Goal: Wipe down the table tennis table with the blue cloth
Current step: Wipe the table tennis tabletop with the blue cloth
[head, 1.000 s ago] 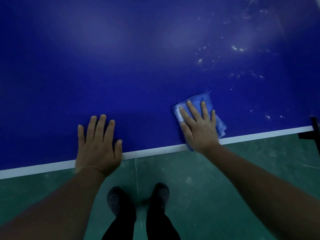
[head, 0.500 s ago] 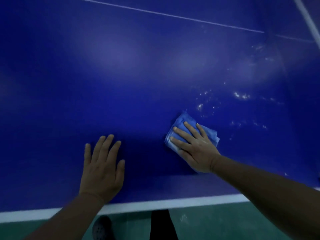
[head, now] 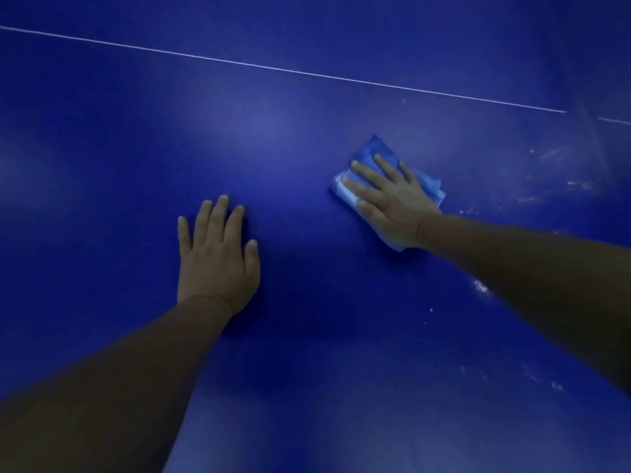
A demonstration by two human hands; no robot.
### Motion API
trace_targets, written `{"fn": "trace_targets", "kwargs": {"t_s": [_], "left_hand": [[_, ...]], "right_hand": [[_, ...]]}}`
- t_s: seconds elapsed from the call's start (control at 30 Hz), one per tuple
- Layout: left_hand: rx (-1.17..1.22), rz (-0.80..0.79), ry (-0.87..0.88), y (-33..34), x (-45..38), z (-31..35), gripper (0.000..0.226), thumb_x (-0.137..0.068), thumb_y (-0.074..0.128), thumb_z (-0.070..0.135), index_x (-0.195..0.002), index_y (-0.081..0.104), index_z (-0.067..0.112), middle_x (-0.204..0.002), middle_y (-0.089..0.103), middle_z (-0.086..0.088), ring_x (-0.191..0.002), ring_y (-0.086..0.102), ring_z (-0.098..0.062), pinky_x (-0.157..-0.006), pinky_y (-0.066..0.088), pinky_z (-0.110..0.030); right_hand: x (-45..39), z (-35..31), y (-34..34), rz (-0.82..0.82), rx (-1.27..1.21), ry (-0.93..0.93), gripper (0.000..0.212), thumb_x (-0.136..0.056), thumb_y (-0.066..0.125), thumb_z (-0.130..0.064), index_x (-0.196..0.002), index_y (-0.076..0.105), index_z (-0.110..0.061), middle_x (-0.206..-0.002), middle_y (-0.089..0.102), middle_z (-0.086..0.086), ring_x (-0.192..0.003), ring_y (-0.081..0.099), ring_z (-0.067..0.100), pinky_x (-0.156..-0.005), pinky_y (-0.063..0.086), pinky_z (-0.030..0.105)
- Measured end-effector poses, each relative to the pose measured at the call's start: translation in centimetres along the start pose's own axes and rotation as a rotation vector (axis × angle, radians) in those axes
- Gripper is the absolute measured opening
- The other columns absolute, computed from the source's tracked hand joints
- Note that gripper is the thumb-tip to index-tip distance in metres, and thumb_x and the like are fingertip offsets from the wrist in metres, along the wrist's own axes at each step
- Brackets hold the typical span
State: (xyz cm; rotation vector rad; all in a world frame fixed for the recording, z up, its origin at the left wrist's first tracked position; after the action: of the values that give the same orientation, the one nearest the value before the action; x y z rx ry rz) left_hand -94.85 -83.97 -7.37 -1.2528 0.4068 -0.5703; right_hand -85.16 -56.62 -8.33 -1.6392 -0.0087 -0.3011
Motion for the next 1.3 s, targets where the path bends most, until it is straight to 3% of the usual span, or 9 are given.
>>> {"fn": "trace_targets", "kwargs": {"t_s": [0.13,0.27,0.37,0.53,0.6,0.8,1.0,1.1,1.3], "left_hand": [[0.020,0.003,0.009,0.6,-0.1,-0.2,0.065,-0.096,0.024,0.045,-0.151,0.035,0.013,-0.162,0.023,-0.009,-0.152,0.010,-0.025,-0.122,-0.002,-0.051],[0.032,-0.005,0.004,0.6,-0.5,-0.3,0.065,-0.095,0.025,0.045,-0.148,0.041,0.011,-0.160,0.028,-0.010,-0.150,0.015,-0.026,-0.122,0.001,-0.052],[0.036,-0.009,0.011,0.8,-0.5,-0.4,0.064,-0.095,0.026,0.044,-0.147,0.043,0.011,-0.160,0.029,-0.010,-0.150,0.015,-0.026,-0.123,0.001,-0.051],[0.038,0.033,0.001,0.5,-0.5,-0.3,0.064,-0.095,0.029,0.042,-0.148,0.041,0.009,-0.161,0.026,-0.012,-0.151,0.013,-0.027,-0.122,-0.002,-0.050],[0.042,0.032,-0.014,0.4,-0.5,-0.5,0.064,-0.095,0.029,0.042,-0.148,0.040,0.009,-0.161,0.025,-0.013,-0.152,0.012,-0.028,-0.122,-0.003,-0.051],[0.039,-0.004,-0.018,0.7,-0.7,-0.6,0.063,-0.095,0.028,0.044,-0.146,0.043,0.010,-0.160,0.029,-0.012,-0.151,0.013,-0.028,-0.122,-0.002,-0.052],[0.134,0.012,-0.039,-0.1,-0.7,-0.5,0.069,-0.093,0.024,0.046,-0.149,0.038,0.008,-0.161,0.024,-0.012,-0.152,0.009,-0.026,-0.123,-0.002,-0.051],[0.241,0.081,-0.060,-1.8,-0.2,-1.9,0.067,-0.091,0.029,0.039,-0.145,0.044,0.002,-0.157,0.031,-0.017,-0.149,0.020,-0.033,-0.122,0.004,-0.054],[0.028,0.094,-0.144,-2.5,2.6,-8.4,0.062,-0.093,0.030,0.039,-0.143,0.044,0.005,-0.155,0.035,-0.016,-0.148,0.023,-0.033,-0.121,0.004,-0.057]], "right_hand": [[0.6,-0.9,-0.3,0.092,0.001,0.132,0.054,-0.103,0.022,-0.041,-0.157,0.020,-0.038,-0.167,0.014,-0.002,-0.153,0.006,0.035,-0.119,0.008,0.060],[8.6,-8.1,3.0,0.134,-0.015,-0.240,0.050,-0.105,0.030,-0.044,-0.155,0.029,-0.039,-0.165,0.021,-0.002,-0.152,0.015,0.038,-0.117,0.012,0.064],[5.8,-5.7,2.3,0.062,0.047,-0.326,0.049,-0.105,0.028,-0.047,-0.152,0.032,-0.040,-0.163,0.028,-0.002,-0.149,0.024,0.039,-0.115,0.019,0.064],[-3.1,6.5,-1.5,0.090,-0.021,0.372,0.056,-0.102,0.015,-0.047,-0.158,0.016,-0.038,-0.167,0.012,-0.004,-0.153,0.006,0.034,-0.117,0.012,0.063],[-1.7,4.9,-1.2,0.150,-0.050,0.430,0.054,-0.104,0.021,-0.045,-0.157,0.024,-0.035,-0.166,0.018,-0.002,-0.152,0.009,0.036,-0.117,0.013,0.063],[5.5,-5.4,1.6,0.127,-0.016,-0.026,0.047,-0.105,0.028,-0.046,-0.150,0.038,-0.037,-0.162,0.030,-0.004,-0.150,0.021,0.036,-0.117,0.015,0.060],[-0.6,1.0,-0.8,0.099,-0.101,0.358,0.057,-0.100,0.017,-0.051,-0.155,0.028,-0.039,-0.165,0.020,-0.008,-0.154,0.005,0.026,-0.120,0.005,0.056],[3.3,-3.4,0.2,0.126,-0.022,0.246,0.055,-0.100,0.025,-0.043,-0.152,0.038,-0.032,-0.162,0.030,0.000,-0.150,0.019,0.038,-0.116,0.016,0.062],[10.0,-10.8,2.4,0.119,0.029,-0.072,0.047,-0.102,0.031,-0.043,-0.148,0.039,-0.035,-0.159,0.037,0.001,-0.149,0.021,0.039,-0.114,0.020,0.065]]}}
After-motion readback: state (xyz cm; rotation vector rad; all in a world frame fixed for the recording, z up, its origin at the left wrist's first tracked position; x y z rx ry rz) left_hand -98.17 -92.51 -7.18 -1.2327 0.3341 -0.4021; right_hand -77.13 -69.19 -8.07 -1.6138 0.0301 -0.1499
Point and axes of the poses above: each hand's wrist, its own x-axis away from the middle knuckle, its own y-axis out of the palm, z = x × y, the point moved 7 cm from there along -x, towards the middle knuckle
